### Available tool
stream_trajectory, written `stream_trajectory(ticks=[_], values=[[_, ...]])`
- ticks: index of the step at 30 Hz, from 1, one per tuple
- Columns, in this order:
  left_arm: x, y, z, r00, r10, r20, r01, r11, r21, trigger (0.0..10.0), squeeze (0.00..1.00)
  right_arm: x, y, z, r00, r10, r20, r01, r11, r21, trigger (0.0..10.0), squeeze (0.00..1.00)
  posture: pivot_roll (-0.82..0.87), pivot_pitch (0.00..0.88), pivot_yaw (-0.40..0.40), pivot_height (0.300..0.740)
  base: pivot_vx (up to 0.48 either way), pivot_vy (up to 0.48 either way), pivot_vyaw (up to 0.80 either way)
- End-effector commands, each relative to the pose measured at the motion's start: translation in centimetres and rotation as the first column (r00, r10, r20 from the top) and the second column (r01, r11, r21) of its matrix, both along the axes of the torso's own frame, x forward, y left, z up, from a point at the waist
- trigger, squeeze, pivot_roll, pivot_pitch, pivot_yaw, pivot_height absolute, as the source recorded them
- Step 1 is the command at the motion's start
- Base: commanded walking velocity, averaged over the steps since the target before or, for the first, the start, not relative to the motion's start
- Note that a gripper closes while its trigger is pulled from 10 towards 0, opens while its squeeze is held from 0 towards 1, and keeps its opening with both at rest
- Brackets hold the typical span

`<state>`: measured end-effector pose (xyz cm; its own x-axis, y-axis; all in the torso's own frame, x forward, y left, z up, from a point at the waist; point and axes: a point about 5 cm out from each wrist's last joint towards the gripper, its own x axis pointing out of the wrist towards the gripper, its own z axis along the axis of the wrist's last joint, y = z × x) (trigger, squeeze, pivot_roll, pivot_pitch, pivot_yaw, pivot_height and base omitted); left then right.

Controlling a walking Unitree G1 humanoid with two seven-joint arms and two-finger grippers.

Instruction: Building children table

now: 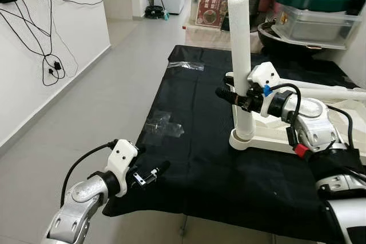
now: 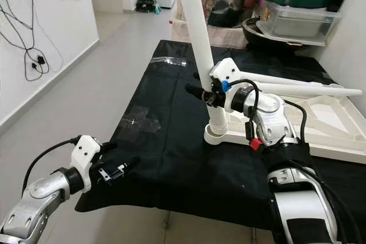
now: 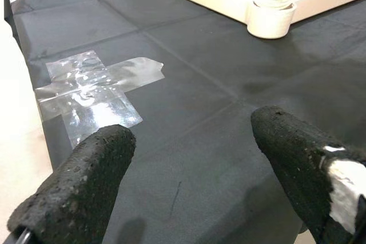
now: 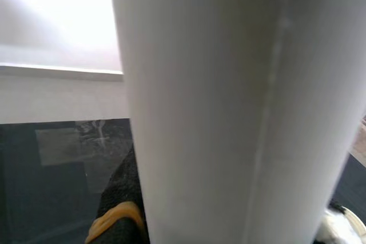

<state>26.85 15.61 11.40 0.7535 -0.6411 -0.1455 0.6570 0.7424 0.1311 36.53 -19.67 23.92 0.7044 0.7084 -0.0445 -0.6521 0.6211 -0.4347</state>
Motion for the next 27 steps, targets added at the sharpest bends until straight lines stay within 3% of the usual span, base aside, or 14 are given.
stream_trajectory(ticks=[1,8,10,11,13,17,19,20,21,27], values=[[0.0,0.0,-0.2,1.0,0.001,-0.012,-0.001,1.0,0.007,10.0,0.0,-0.1,-0.1,-0.7,0.999,-0.002,-0.036,0.002,1.0,-0.015,0.0,0.0,0.04,0.0,-0.086,0.74,0.0,0.0,0.0],[0.0,0.0,-0.3,1.0,0.002,-0.017,-0.002,1.0,0.008,10.0,0.0,-0.5,1.1,-0.8,0.998,0.033,-0.049,-0.03,0.998,0.058,0.0,0.0,0.04,0.0,-0.083,0.74,0.0,0.0,0.0],[0.1,0.0,-0.3,1.0,0.002,-0.019,-0.002,1.0,0.007,10.0,0.0,-1.1,3.3,-1.2,0.99,0.112,-0.086,-0.098,0.982,0.16,0.0,0.0,0.03,0.0,-0.08,0.74,0.0,0.0,0.0],[0.1,0.0,-0.3,1.0,0.002,-0.019,-0.002,1.0,0.007,10.0,0.0,-1.1,3.3,-1.2,0.99,0.112,-0.086,-0.098,0.982,0.16,0.0,0.0,0.03,0.0,-0.08,0.74,0.0,0.0,0.0],[0.1,0.0,-0.3,1.0,0.002,-0.021,-0.002,1.0,0.006,10.0,0.0,-2.0,5.2,-1.3,0.974,0.19,-0.12,-0.153,0.953,0.263,0.0,0.0,0.03,0.0,-0.08,0.74,0.0,0.0,0.0],[0.1,0.0,-0.3,1.0,0.003,-0.024,-0.003,1.0,0.006,10.0,0.0,-2.6,6.4,-1.5,0.964,0.226,-0.14,-0.172,0.931,0.321,0.0,0.0,0.03,0.0,-0.08,0.74,0.0,0.0,0.0],[0.1,0.0,-0.4,1.0,0.004,-0.027,-0.004,1.0,-0.001,10.0,0.0,-3.0,7.3,-1.9,0.957,0.232,-0.175,-0.145,0.903,0.405,0.0,0.0,0.03,0.0,-0.08,0.74,0.0,0.0,0.0],[0.1,0.0,-0.4,1.0,0.004,-0.027,-0.004,1.0,-0.001,10.0,0.0,-3.0,7.3,-1.9,0.957,0.232,-0.175,-0.145,0.903,0.405,0.0,0.0,0.03,0.0,-0.08,0.74,0.0,0.0,0.0],[0.1,-0.1,-0.4,1.0,0.003,-0.028,-0.003,1.0,-0.004,10.0,0.0,-3.7,8.3,-2.3,0.947,0.246,-0.207,-0.128,0.88,0.458,0.0,0.0,0.03,0.0,-0.079,0.74,0.0,0.0,0.0],[0.1,-0.2,-0.4,1.0,0.004,-0.03,-0.004,1.0,-0.006,10.0,0.0,-4.9,9.5,-2.7,0.933,0.276,-0.232,-0.134,0.863,0.486,0.0,0.0,0.02,0.0,-0.08,0.74,0.0,0.0,0.0]])
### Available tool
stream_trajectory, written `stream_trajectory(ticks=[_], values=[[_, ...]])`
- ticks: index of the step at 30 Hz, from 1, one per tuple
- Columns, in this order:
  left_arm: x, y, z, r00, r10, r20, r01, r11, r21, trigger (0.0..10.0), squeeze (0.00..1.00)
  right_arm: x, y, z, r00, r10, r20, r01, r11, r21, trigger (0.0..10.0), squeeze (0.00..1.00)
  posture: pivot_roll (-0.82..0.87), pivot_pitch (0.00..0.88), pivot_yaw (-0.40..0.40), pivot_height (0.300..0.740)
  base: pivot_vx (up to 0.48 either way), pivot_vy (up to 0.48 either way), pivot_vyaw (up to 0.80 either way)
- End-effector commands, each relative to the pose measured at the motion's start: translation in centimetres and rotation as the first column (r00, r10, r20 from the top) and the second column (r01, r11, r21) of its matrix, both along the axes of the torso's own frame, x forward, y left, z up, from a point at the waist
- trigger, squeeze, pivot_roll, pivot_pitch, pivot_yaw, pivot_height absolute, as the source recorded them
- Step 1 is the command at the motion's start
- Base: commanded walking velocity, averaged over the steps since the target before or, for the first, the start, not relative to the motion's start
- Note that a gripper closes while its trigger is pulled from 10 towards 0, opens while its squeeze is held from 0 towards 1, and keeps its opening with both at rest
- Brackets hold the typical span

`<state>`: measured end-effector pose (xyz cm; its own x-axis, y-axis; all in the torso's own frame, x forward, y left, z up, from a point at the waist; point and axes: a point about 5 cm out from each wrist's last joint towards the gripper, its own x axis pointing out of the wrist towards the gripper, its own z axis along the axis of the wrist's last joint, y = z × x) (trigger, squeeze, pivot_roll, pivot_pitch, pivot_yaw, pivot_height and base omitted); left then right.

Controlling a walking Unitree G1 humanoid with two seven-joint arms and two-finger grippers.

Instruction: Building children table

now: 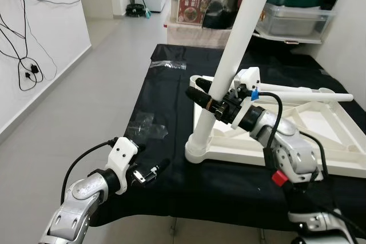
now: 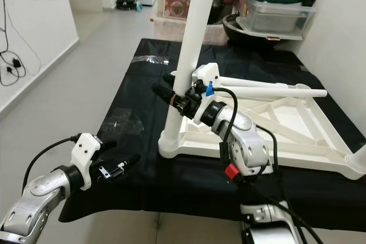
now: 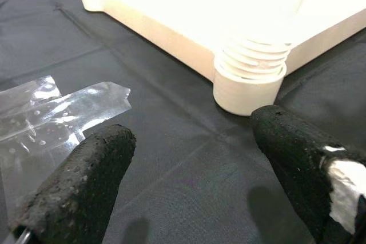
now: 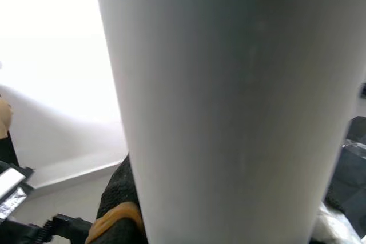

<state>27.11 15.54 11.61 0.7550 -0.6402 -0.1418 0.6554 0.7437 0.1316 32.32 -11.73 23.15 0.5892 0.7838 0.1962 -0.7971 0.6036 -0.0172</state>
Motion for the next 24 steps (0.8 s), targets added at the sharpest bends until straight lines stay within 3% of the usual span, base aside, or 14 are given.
stream_trajectory(ticks=[1,7,9,12,20,24], values=[[-0.2,-0.1,-0.6,0.999,0.003,-0.033,-0.003,1.0,-0.004,10.0,0.0,-0.7,1.6,-2.0,0.99,0.078,-0.115,-0.076,0.997,0.021,0.0,0.0,0.02,0.0,-0.08,0.74,0.0,0.0,0.0],[-0.1,-0.1,-0.7,0.999,0.004,-0.035,-0.004,1.0,-0.005,10.0,0.0,-0.8,1.3,-2.0,0.992,0.07,-0.105,-0.073,0.997,-0.019,0.0,0.0,0.02,0.0,-0.08,0.74,0.0,0.0,0.0],[-0.1,-0.3,-0.7,0.999,-0.001,-0.037,0.001,1.0,-0.005,10.0,0.0,0.9,-0.3,-0.3,0.998,0.054,-0.038,-0.056,0.996,-0.071,0.0,0.0,0.02,0.0,-0.084,0.74,0.0,0.0,0.0],[-0.1,-0.5,-0.8,0.999,-0.005,-0.04,0.005,1.0,-0.006,10.0,0.0,2.1,-1.2,0.9,0.998,0.054,-0.015,-0.055,0.993,-0.107,0.0,0.0,0.03,0.0,-0.09,0.74,0.0,0.0,0.0],[-0.5,-0.8,-1.2,0.999,-0.007,-0.048,0.007,1.0,-0.01,10.0,0.0,3.3,-1.1,1.0,0.998,0.049,-0.032,-0.054,0.984,-0.172,0.0,0.0,0.04,0.0,-0.109,0.74,0.0,0.0,0.0],[-0.8,-0.7,-1.4,0.998,0.001,-0.057,-0.002,1.0,-0.013,10.0,0.0,3.6,-1.0,0.9,0.998,0.053,-0.045,-0.059,0.988,-0.144,0.0,0.0,0.05,0.0,-0.112,0.74,0.0,0.0,0.0]])
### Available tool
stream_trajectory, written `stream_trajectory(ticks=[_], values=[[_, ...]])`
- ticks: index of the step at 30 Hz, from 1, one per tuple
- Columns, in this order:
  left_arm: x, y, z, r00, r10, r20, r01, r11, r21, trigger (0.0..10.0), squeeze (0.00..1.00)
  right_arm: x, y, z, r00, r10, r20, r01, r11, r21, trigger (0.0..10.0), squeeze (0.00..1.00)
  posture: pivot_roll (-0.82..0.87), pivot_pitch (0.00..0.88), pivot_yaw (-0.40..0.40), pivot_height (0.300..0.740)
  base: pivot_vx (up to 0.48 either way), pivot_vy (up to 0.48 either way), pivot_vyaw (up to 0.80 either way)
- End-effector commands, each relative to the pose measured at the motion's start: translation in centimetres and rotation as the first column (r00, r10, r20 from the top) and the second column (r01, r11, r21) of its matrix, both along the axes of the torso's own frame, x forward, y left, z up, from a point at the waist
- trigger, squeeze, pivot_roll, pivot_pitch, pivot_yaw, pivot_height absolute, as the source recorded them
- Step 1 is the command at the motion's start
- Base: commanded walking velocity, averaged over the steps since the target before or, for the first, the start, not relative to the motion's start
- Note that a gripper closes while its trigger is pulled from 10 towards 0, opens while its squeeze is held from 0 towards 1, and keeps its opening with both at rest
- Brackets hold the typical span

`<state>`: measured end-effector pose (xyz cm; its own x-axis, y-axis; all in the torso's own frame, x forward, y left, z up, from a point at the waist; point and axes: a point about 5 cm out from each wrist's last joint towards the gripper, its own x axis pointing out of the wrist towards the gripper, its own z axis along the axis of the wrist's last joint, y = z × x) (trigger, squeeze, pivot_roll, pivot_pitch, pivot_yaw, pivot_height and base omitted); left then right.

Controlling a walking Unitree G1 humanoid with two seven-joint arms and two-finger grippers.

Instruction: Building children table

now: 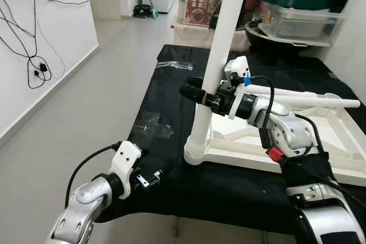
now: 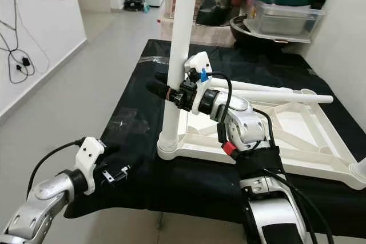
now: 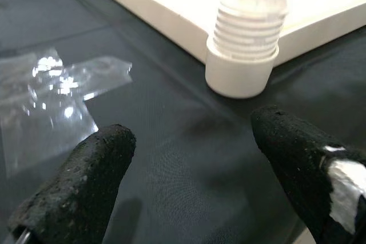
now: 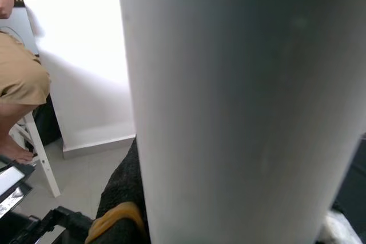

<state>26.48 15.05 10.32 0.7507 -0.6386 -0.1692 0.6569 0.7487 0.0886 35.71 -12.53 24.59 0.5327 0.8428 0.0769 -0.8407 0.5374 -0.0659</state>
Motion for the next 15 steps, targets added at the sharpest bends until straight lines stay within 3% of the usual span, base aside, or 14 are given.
stream_trajectory(ticks=[1,10,15], values=[[-0.16,-0.19,-0.07,1.0,-0.004,-0.008,0.004,1.0,0.002,10.0,0.0,0.23,-0.22,-0.57,1.0,-0.019,-0.01,0.019,1.0,-0.02,0.0,0.0,0.05,0.0,-0.112,0.74,0.0,0.0,0.0],[-0.1,-0.42,-0.07,1.0,-0.007,-0.015,0.007,1.0,-0.017,10.0,0.0,0.47,-1.03,-1.1,1.0,-0.002,-0.031,0.005,0.997,0.078,0.0,0.0,0.04,0.0,-0.101,0.74,0.0,0.0,0.0],[-0.08,-0.5,-0.08,1.0,-0.008,-0.015,0.008,1.0,-0.018,10.0,0.0,0.56,-1.16,-1.02,1.0,-0.005,-0.027,0.007,0.997,0.083,0.0,0.0,0.04,0.0,-0.1,0.74,0.0,0.0,0.0]])
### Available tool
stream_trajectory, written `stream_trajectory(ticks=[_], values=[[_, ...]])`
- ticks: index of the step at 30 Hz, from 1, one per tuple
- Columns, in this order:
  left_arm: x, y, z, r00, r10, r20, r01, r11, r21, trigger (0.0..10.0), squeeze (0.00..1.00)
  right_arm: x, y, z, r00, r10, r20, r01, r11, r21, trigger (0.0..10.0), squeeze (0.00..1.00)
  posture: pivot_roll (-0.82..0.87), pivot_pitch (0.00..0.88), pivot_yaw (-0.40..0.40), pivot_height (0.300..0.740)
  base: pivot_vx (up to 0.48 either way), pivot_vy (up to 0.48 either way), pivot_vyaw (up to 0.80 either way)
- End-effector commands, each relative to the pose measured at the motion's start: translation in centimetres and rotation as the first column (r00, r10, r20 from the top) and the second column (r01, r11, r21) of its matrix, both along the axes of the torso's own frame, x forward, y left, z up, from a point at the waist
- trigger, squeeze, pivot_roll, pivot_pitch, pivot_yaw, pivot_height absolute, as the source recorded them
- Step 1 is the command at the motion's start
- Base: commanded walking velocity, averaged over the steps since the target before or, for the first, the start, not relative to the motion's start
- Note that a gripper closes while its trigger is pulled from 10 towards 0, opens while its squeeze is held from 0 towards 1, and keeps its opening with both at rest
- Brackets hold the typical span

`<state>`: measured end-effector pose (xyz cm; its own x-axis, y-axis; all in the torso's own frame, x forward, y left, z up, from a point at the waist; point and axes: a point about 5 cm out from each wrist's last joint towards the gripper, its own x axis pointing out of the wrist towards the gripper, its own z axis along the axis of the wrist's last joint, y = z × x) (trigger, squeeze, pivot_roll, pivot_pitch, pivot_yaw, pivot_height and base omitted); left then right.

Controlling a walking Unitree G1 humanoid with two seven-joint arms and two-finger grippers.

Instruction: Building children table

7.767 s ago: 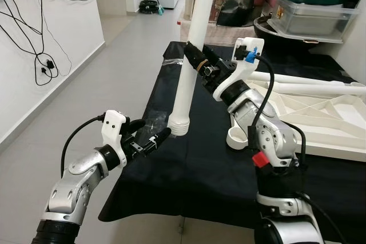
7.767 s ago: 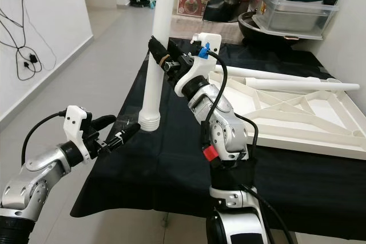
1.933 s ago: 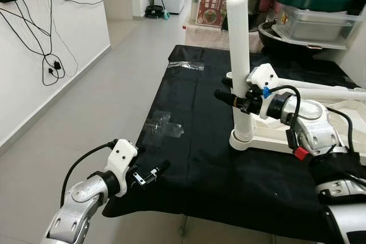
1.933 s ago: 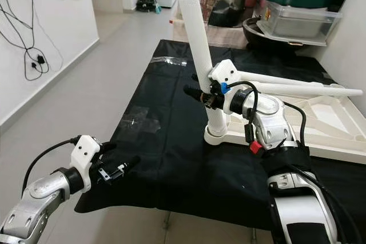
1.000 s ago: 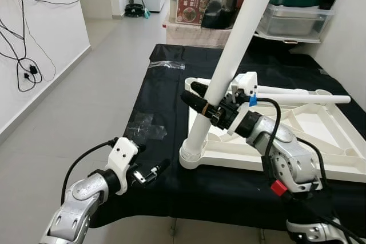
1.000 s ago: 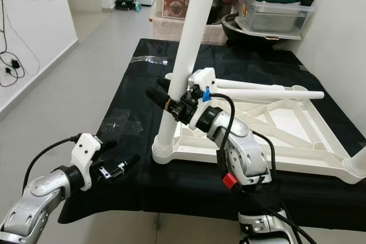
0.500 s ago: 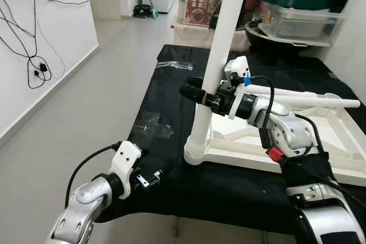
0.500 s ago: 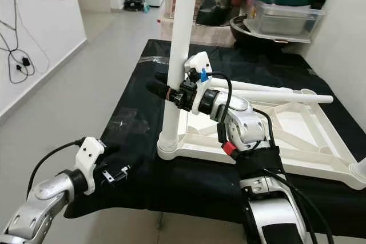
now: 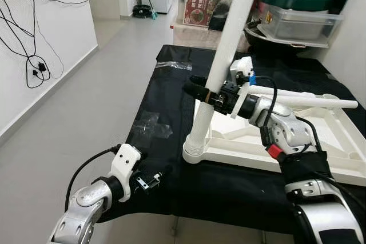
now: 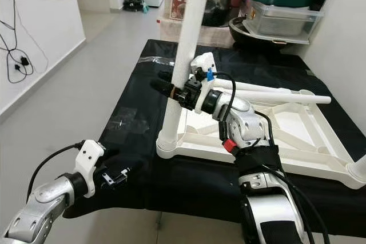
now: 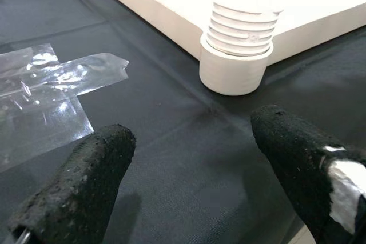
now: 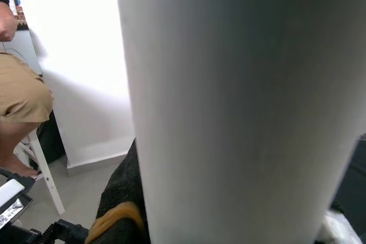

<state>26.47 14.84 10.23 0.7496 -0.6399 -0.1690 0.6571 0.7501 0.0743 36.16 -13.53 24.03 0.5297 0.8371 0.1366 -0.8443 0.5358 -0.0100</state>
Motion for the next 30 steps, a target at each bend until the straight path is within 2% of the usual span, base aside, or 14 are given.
stream_trajectory(ticks=[1,4,14,18,23,25,26,28,30], values=[[-0.1,-0.3,0.0,1.0,-0.009,-0.006,0.009,1.0,-0.007,10.0,0.0,0.1,-0.1,-0.5,1.0,-0.009,-0.013,0.009,1.0,-0.005,0.0,0.0,0.04,0.0,-0.101,0.74,0.0,0.0,0.0],[-0.1,-0.3,-0.1,1.0,-0.011,-0.008,0.011,1.0,-0.005,10.0,0.0,0.2,0.2,-1.3,1.0,-0.012,-0.028,0.011,0.999,-0.045,0.0,0.0,0.04,0.0,-0.101,0.74,0.0,0.0,0.0],[-0.2,-0.3,-0.1,1.0,-0.009,-0.01,0.009,1.0,-0.004,10.0,0.0,0.1,0.5,-1.7,1.0,0.002,-0.028,-0.003,0.999,-0.049,0.0,0.0,0.05,0.0,-0.1,0.74,0.0,0.0,0.0],[-0.2,-0.3,-0.1,1.0,-0.011,-0.011,0.011,1.0,-0.004,10.0,0.0,0.0,0.8,-2.1,0.999,-0.003,-0.049,-0.001,0.997,-0.077,0.0,0.0,0.04,0.0,-0.099,0.74,0.0,0.0,0.0],[-0.2,-0.5,-0.1,1.0,-0.014,-0.011,0.014,1.0,-0.007,10.0,0.0,0.4,0.8,-2.5,0.996,-0.057,-0.075,0.049,0.993,-0.109,0.0,0.0,0.04,0.0,-0.101,0.74,0.0,0.0,0.0],[-0.2,-0.5,-0.2,1.0,-0.012,-0.013,0.012,1.0,-0.009,10.0,0.0,0.7,1.0,-2.8,0.986,-0.132,-0.103,0.117,0.984,-0.137,0.0,0.0,0.04,0.0,-0.101,0.74,0.0,0.0,0.0],[-0.2,-0.5,-0.2,1.0,-0.012,-0.013,0.012,1.0,-0.009,10.0,0.0,0.7,1.0,-2.8,0.986,-0.132,-0.103,0.117,0.984,-0.137,0.0,0.0,0.04,0.0,-0.101,0.74,0.0,0.0,0.0],[-0.2,-0.4,-0.2,1.0,-0.009,-0.016,0.009,1.0,-0.01,10.0,0.0,0.9,1.2,-3.3,0.961,-0.233,-0.149,0.211,0.966,-0.149,0.0,0.0,0.03,0.0,-0.103,0.74,0.0,0.0,0.0],[-0.2,-0.4,-0.2,1.0,-0.009,-0.016,0.009,1.0,-0.01,10.0,0.0,0.9,1.2,-3.3,0.961,-0.233,-0.149,0.211,0.966,-0.149,0.0,0.0,0.03,0.0,-0.103,0.74,0.0,0.0,0.0]])
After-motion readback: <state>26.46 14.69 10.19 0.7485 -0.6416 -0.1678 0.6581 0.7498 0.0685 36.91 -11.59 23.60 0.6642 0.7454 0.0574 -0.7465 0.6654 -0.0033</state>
